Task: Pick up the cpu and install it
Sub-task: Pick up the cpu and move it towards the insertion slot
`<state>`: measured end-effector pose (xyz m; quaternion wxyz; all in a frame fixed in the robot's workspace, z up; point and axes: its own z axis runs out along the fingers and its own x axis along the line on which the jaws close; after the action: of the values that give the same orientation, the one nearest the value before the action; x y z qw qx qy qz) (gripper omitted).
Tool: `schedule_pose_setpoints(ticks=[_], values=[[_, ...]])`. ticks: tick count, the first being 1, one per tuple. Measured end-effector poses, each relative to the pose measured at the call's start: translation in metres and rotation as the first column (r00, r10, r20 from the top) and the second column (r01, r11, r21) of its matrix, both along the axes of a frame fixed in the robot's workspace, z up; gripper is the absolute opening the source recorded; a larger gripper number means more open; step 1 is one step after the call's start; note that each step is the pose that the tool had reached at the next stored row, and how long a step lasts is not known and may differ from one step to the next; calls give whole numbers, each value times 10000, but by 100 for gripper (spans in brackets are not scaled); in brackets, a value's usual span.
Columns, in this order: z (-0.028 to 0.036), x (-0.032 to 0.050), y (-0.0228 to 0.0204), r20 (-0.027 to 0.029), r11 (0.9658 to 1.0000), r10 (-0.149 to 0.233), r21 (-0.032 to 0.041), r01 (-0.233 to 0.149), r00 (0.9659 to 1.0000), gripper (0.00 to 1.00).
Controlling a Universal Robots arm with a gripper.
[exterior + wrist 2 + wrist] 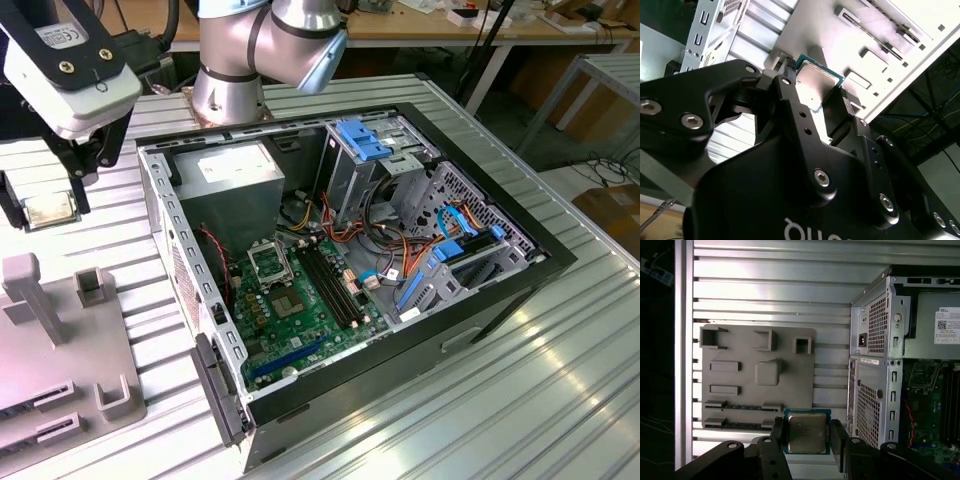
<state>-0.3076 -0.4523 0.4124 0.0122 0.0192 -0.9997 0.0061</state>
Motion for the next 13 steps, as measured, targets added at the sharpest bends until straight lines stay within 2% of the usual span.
schedule_pose_setpoints(ticks=[13], values=[[-15, 62, 0, -2, 10000, 1, -1, -1, 10000, 47]])
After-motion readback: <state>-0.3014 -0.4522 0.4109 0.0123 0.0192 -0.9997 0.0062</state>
